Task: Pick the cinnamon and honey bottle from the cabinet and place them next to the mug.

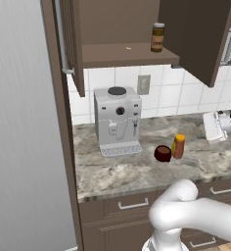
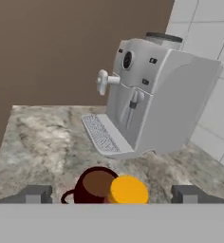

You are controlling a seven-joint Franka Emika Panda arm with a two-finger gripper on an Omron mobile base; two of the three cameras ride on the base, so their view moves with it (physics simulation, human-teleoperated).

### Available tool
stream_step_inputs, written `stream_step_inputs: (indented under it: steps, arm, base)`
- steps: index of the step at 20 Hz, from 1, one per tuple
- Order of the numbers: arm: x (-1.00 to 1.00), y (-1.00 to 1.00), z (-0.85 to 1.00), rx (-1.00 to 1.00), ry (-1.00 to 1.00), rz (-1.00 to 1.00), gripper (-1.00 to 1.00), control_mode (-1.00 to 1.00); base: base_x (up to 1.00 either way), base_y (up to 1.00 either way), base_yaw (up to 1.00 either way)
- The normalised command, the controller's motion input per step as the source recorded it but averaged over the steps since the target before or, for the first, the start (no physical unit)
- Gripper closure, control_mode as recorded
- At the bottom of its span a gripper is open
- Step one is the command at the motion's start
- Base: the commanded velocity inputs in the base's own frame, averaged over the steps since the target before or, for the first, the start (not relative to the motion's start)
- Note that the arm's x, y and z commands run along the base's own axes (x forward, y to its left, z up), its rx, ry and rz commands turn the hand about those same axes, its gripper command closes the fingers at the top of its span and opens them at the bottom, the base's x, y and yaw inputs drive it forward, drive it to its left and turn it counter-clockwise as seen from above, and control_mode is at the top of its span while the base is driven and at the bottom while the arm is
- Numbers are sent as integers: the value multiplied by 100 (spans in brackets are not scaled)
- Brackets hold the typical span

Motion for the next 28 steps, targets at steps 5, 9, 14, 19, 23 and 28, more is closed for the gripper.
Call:
stream_step_inputs:
  steps: [5,9,14,19,23,28]
  arm:
    - [-43,34,64,0,0,-28,-100,-100]
    - [-47,54,44,-1,1,-28,-100,-100]
    - [-32,90,3,-4,6,-26,-100,-100]
    - [-22,95,6,-6,0,-26,-100,-100]
    - [-19,100,29,-7,0,-29,-100,-100]
    - [-16,76,50,-8,2,-27,-100,-100]
  base:
    - [0,0,0]
    - [0,0,0]
    - [0,0,0]
    - [0,0,0]
    - [0,0,0]
    - [0,0,0]
